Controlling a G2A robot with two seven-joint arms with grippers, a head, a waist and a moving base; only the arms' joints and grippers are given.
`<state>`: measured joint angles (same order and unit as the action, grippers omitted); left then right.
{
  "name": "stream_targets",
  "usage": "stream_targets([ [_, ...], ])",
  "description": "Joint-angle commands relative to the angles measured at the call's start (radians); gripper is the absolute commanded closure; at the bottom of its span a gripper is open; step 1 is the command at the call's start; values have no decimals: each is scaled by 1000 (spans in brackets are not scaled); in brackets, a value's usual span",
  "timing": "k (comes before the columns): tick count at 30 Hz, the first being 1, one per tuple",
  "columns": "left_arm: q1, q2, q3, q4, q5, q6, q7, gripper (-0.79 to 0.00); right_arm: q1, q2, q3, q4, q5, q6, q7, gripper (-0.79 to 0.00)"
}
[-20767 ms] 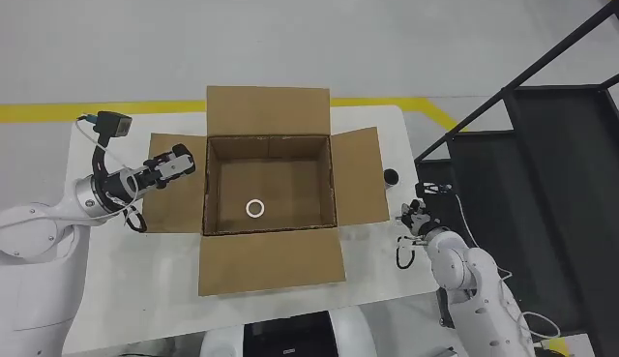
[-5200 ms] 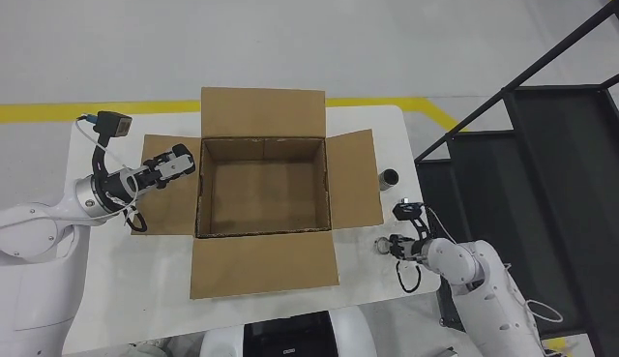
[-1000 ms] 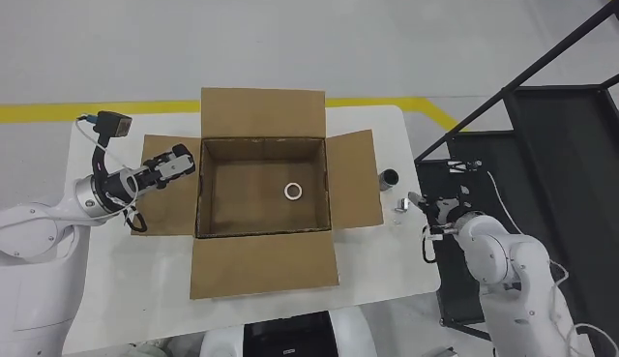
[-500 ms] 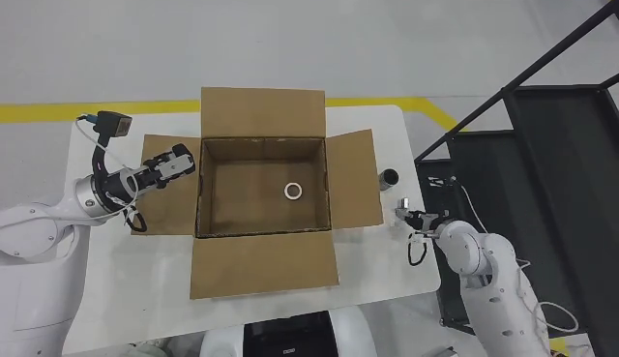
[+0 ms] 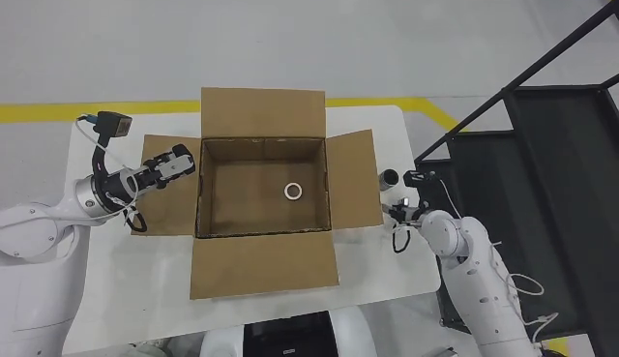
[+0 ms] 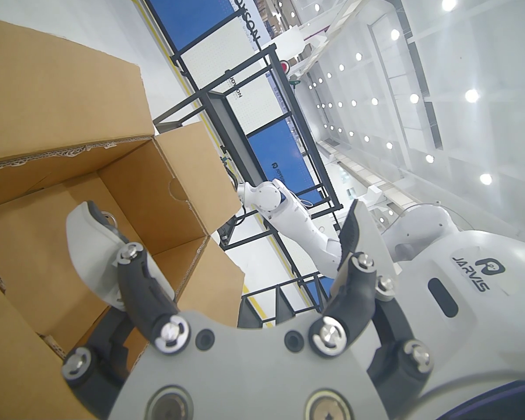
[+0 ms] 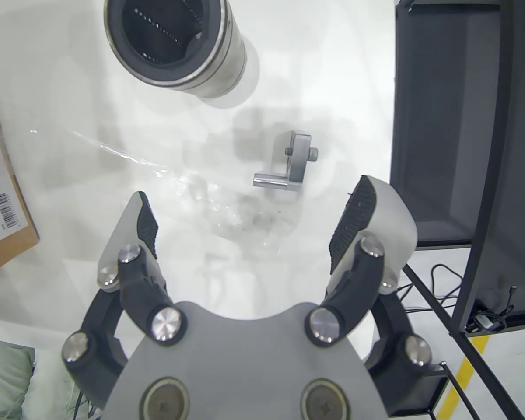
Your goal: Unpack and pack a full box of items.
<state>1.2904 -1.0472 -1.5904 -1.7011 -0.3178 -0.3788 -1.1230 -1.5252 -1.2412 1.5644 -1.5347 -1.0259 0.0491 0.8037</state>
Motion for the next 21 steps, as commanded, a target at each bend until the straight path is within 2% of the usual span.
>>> stream_targets([
  [1, 0, 0, 0, 0, 0, 0, 0, -785, 19, -1, -5, 34, 7, 1, -9, -767],
  [8, 0, 0, 0, 0, 0, 0, 0, -785, 56, 0, -16, 97, 21, -11, -30, -505],
  [11, 0, 0, 0, 0, 0, 0, 0, -785, 60, 1, -15, 103, 27, -10, -40, -314],
  [15, 0, 0, 0, 0, 0, 0, 0, -785, 63, 3, -13, 106, 22, 8, -41, -132],
  [17, 0, 0, 0, 0, 0, 0, 0, -785, 65, 4, -14, 108, 16, 17, -39, -9],
  [21, 0, 0, 0, 0, 0, 0, 0, -785, 66, 5, -17, 108, 16, 24, -37, 0],
])
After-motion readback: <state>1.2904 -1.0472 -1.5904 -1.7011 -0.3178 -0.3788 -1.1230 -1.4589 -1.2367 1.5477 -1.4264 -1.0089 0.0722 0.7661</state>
